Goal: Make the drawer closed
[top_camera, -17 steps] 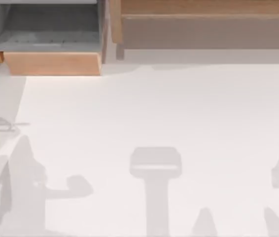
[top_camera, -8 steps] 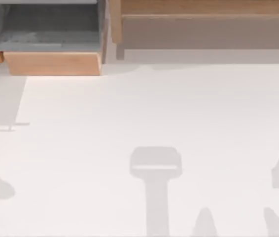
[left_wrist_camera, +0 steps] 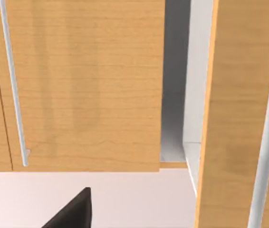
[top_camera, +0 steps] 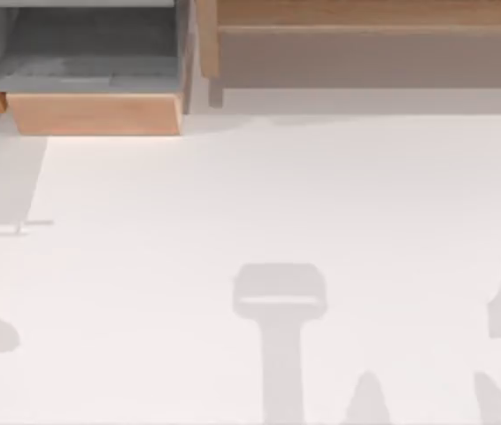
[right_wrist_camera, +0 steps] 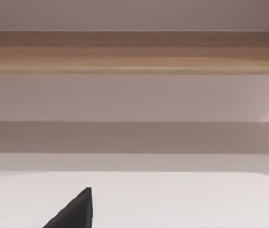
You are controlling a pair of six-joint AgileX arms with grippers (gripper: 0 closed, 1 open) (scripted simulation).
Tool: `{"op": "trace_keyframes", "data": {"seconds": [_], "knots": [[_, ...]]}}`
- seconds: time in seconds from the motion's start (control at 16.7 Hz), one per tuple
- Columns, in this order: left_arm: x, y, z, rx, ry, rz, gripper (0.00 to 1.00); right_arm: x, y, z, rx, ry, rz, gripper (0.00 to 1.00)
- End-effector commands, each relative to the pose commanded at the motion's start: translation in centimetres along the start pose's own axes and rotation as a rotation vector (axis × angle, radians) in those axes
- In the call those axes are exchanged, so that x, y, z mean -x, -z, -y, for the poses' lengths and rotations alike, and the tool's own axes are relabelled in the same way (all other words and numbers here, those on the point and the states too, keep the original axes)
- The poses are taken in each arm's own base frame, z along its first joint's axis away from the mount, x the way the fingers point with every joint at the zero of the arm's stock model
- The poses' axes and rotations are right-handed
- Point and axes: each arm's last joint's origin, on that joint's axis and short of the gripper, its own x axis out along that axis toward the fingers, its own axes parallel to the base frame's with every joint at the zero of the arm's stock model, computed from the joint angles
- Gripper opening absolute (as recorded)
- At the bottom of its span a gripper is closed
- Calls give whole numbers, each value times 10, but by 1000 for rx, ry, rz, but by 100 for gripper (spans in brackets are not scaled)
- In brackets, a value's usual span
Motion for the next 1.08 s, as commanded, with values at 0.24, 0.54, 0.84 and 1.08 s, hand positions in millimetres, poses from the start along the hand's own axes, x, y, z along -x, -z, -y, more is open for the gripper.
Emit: {"op": "trace_keyframes", "data": {"seconds": [0.24, 0.54, 0.84, 1.08], "knots": [[-19, 1, 0, -1, 0, 0, 100, 0, 0, 0, 0, 0, 0, 100], [-20, 1, 0, -1, 0, 0, 92, 0, 0, 0, 0, 0, 0, 100], [-20, 1, 0, -1, 0, 0, 55, 0, 0, 0, 0, 0, 0, 100], [-20, 1, 0, -1, 0, 0, 25, 0, 0, 0, 0, 0, 0, 100]]}}
